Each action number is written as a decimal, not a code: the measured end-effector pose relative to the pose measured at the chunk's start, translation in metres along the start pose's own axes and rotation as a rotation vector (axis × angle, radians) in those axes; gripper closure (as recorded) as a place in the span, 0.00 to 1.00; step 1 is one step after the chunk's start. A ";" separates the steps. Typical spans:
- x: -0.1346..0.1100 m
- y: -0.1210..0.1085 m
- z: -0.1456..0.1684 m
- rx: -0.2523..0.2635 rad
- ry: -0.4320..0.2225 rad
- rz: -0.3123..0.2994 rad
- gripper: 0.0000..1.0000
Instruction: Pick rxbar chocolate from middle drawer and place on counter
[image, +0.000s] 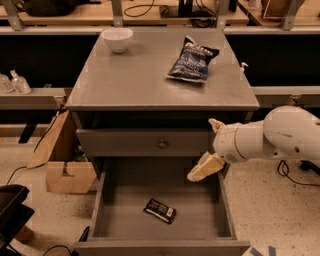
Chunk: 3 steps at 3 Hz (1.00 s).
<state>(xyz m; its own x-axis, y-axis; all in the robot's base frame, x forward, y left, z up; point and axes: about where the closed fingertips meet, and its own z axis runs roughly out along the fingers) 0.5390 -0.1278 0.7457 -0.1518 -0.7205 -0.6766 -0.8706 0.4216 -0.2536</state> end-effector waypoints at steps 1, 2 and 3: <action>0.000 0.000 0.000 0.000 0.000 0.000 0.00; 0.020 0.031 0.043 -0.043 -0.012 0.016 0.00; 0.065 0.067 0.115 -0.084 -0.032 0.049 0.00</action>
Offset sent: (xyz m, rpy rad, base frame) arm -0.0324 0.0681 -0.1663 0.0791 0.1126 0.0626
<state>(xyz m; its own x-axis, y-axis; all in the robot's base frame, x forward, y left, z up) 0.5240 -0.0831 0.6052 -0.1810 -0.6814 -0.7092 -0.8989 0.4072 -0.1619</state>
